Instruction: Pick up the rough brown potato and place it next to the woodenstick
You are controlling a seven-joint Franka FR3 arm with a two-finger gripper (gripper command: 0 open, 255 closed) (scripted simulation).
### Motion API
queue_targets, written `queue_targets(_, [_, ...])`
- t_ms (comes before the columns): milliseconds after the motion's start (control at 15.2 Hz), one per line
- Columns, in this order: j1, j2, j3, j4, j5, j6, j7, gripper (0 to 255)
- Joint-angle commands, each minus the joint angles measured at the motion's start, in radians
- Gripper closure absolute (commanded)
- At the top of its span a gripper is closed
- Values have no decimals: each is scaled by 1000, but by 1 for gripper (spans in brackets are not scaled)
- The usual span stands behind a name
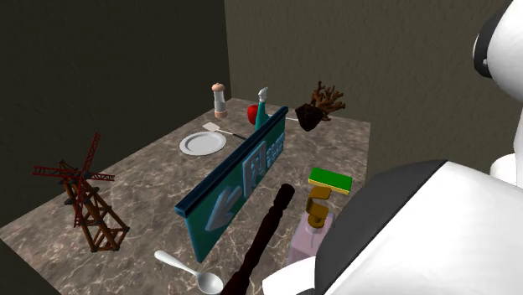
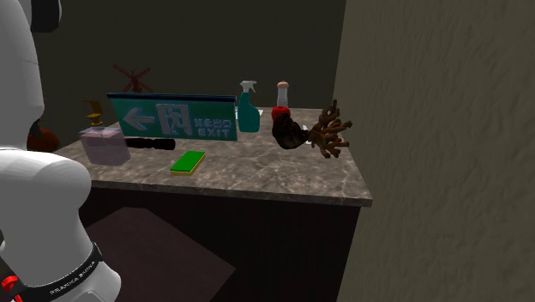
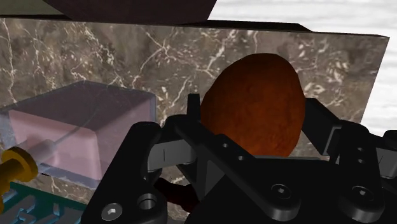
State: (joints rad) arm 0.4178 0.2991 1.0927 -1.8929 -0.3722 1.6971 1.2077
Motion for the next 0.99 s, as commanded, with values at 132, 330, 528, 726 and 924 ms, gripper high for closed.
queue_targets(132, [11,25,-14,-34,-24,44,22,255])
queue_targets(330, [23,49,-28,-53,-46,73,40,255])
queue_targets(528, [36,75,-43,-69,-69,102,58,255])
queue_targets(726, [48,95,-57,-81,-89,123,73,255])
queue_targets(924, [47,96,-56,-81,-89,123,73,255])
